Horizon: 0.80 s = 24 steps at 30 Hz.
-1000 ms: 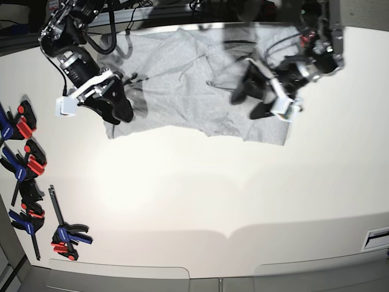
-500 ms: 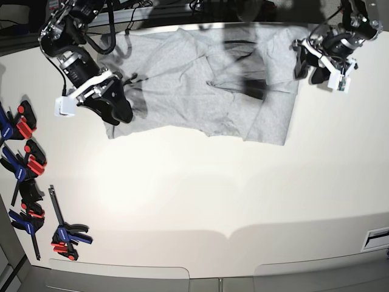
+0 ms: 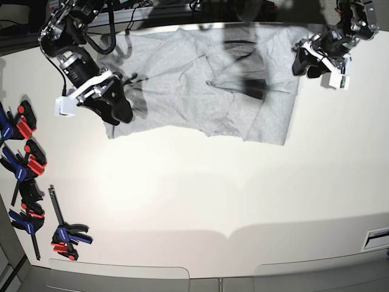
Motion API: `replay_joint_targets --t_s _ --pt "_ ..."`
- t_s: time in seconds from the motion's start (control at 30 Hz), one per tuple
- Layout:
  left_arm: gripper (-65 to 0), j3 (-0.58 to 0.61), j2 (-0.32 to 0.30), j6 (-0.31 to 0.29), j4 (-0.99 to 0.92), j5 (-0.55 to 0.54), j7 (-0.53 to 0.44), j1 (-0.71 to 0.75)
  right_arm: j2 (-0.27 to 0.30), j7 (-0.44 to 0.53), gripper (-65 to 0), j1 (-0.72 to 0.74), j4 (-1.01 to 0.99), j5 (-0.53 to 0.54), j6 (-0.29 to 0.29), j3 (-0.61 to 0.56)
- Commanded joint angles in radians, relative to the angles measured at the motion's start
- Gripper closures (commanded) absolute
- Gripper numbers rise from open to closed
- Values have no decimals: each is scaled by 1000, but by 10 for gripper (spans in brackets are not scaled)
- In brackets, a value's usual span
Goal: Fold the T-shirt properly
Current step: 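Grasp the shirt's side edge with the left gripper and fold it inward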
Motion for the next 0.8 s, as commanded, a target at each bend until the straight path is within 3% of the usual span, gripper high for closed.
replay_joint_targets --t_s 0.0,0.1,0.27,0.77 --pt "-275 -4 -11 -19 14 -31 -14 1 5 27 -235 5 20 29 9 3" --pt "-274 -4 8 -19 14 -40 -14 -2 5 27 -235 6 20 29 9 3" --pt "-213 -4 47 -19 13 -39 -16 -2 5 28 -235 6 20 29 9 3" --pt "-135 10 53 -19 13 -38 -25 -2 3 28 -235 6 20 30 9 3"
